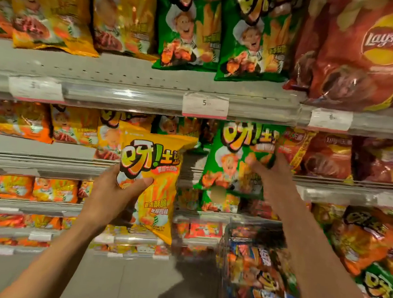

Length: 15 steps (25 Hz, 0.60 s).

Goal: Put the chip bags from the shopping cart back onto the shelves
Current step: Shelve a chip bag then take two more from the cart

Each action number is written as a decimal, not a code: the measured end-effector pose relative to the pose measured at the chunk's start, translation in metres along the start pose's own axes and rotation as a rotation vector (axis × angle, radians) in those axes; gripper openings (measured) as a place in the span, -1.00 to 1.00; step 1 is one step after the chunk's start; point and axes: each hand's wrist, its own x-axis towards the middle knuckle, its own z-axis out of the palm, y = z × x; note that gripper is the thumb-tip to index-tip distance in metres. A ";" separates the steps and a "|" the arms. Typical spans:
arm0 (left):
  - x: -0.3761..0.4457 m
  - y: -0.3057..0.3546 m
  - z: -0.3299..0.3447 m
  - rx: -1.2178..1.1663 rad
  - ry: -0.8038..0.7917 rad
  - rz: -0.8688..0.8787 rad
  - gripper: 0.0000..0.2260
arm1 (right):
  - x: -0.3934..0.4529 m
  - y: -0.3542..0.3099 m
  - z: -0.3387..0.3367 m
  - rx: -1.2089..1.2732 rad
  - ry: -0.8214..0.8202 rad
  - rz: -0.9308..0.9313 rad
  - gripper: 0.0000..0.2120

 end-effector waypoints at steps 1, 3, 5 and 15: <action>0.006 0.004 0.002 0.008 0.008 0.010 -0.72 | 0.023 -0.005 -0.003 -0.042 -0.001 0.001 -0.74; 0.015 0.009 0.001 0.040 0.024 0.042 -0.70 | 0.063 -0.009 -0.001 -0.026 -0.018 0.017 -0.91; 0.023 0.011 -0.002 0.068 0.042 0.055 -0.67 | 0.091 -0.013 0.003 0.106 -0.013 0.081 -0.94; 0.048 0.026 0.010 -0.015 0.055 0.044 -0.62 | 0.116 0.047 0.008 -0.105 -0.085 0.118 -0.50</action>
